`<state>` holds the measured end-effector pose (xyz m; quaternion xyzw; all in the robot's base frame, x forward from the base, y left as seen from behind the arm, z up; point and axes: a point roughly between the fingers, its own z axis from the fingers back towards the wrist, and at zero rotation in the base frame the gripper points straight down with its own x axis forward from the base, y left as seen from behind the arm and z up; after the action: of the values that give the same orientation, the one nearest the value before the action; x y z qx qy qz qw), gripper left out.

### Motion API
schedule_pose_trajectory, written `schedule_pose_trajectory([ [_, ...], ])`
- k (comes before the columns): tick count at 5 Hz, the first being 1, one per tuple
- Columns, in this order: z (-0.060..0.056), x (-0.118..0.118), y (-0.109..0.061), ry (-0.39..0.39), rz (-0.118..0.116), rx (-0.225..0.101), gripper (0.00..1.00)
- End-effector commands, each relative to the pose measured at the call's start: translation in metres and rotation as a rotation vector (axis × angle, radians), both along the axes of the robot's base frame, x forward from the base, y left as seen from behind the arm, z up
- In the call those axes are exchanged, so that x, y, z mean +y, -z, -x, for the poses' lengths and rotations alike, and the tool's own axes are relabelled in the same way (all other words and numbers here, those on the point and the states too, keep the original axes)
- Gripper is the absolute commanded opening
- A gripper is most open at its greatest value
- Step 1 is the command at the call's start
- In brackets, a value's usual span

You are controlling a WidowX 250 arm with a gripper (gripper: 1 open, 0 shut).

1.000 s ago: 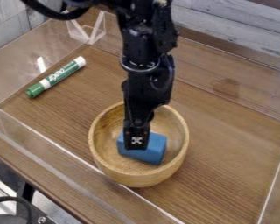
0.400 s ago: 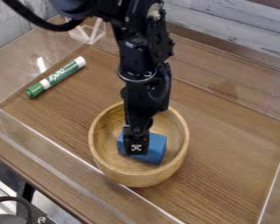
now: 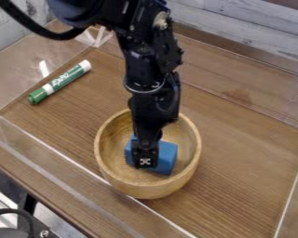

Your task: Remove the blue block from inside the brown bowl and put it on the table

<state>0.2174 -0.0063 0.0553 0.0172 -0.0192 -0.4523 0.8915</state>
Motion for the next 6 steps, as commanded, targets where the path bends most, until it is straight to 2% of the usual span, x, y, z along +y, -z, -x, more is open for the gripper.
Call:
schedule_pose_trajectory([
  [1, -0.005, 0.001, -0.002, -0.013, 0.005, -0.033, 1.00],
  [4, -0.003, 0.000, 0.008, -0.031, 0.010, -0.039, 1.00],
  [5, -0.004, -0.001, 0.013, -0.037, 0.014, -0.042, 0.00],
  [6, -0.005, -0.001, 0.013, -0.041, 0.014, -0.045, 0.00],
])
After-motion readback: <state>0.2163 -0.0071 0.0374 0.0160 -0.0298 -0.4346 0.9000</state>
